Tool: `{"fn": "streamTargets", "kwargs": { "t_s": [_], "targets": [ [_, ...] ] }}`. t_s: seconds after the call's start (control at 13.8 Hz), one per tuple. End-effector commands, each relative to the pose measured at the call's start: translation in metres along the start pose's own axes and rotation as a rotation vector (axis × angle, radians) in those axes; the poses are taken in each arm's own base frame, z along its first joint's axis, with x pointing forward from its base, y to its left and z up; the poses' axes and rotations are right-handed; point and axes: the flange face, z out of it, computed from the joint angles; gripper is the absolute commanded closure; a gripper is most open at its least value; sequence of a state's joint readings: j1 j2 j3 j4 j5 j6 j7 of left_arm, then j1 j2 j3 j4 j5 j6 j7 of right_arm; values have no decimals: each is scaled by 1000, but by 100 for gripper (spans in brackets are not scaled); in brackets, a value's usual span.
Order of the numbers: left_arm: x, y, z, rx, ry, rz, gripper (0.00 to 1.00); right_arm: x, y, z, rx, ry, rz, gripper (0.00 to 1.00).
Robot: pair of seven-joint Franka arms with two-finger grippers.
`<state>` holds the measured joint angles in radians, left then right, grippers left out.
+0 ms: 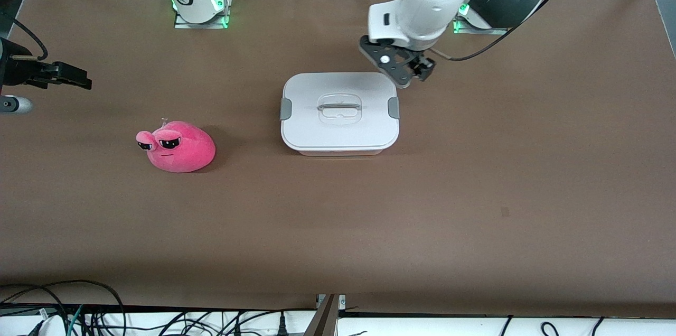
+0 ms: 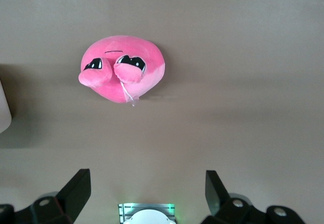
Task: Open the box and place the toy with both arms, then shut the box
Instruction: 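Grasp the lid handle with the left gripper while the right gripper reaches the toy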
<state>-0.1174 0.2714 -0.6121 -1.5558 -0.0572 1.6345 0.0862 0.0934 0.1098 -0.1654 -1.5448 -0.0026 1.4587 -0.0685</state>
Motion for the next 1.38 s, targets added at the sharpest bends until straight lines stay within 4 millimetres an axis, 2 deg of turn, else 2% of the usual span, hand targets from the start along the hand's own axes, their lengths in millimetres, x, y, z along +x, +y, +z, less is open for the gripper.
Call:
{"fn": "streamTargets", "kwargs": {
  "t_s": [0.0,0.07,0.22,0.36,0.51,0.58,0.65,0.94,1.16,1.23,1.3],
  "targets": [
    [40,0,12,-68,29,158,0,13,5,11,-13,-27,-13,0],
    [48,0,18,-71,59,206,0,16,6,15,-17,-31,-11,0],
    [66,14,35,-17,101,301,0,27,2,34,-22,-67,-15,0],
    [83,34,66,55,85,416,0,31,-1,41,-23,-84,-23,0],
    [88,65,83,137,70,533,0,34,-3,45,-24,-90,-26,0],
    [90,67,88,184,56,557,0,36,-3,48,-24,-92,-27,0],
    [95,63,104,189,35,570,0,40,-5,56,-25,-104,-32,0],
    [104,64,124,214,35,599,0,58,-12,92,-28,-136,-95,0],
    [112,59,138,234,54,618,0,62,-14,119,-24,-139,-166,0],
    [114,57,141,244,49,622,2,64,-13,125,-25,-133,-167,0],
    [114,57,142,245,48,621,27,65,-18,131,-26,-125,-176,0]
  ]
}}
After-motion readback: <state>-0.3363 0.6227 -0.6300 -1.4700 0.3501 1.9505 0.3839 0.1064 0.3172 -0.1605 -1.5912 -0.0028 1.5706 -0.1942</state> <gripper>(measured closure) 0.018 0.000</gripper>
